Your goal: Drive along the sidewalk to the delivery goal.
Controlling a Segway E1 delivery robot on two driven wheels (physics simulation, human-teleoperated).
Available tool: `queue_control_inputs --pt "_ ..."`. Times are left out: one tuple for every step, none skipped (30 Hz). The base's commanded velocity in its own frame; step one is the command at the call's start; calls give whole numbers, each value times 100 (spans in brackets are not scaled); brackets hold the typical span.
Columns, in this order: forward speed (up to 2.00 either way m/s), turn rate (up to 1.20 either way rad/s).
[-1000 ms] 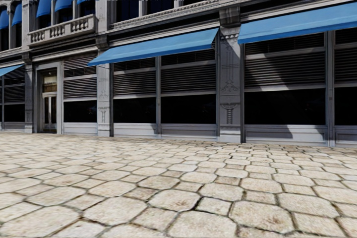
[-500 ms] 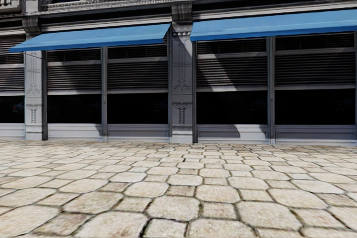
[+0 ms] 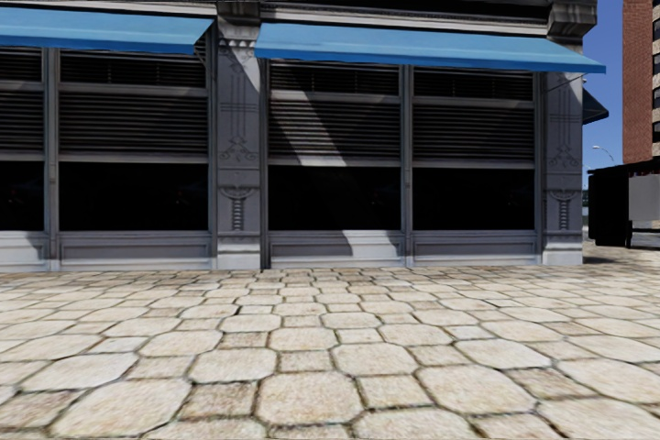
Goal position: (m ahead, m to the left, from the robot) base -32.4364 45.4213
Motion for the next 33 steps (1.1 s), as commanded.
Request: queue_control_inputs --pt "99 -62" --pt "99 -62" --pt "99 -62" --pt "99 -62" --pt "101 -62" --pt "106 -63" --pt "106 -63" --pt "106 -63" --pt "106 -63" --pt "106 -63" --pt "106 -63" --pt "106 -63" --pt "106 -63" --pt "106 -63" --pt "106 -63" --pt "106 -63" --pt "106 -63" --pt "106 -63" --pt "106 -63" --pt "106 -63" --pt "106 -63" --pt "106 -63" --pt "106 -63" --pt "106 -63" --pt "106 -63" --pt "106 -63" --pt "106 -63" --pt "106 -63" --pt "106 -63" --pt "106 -63" --pt "106 -63" --pt "106 -63" --pt "106 -63"
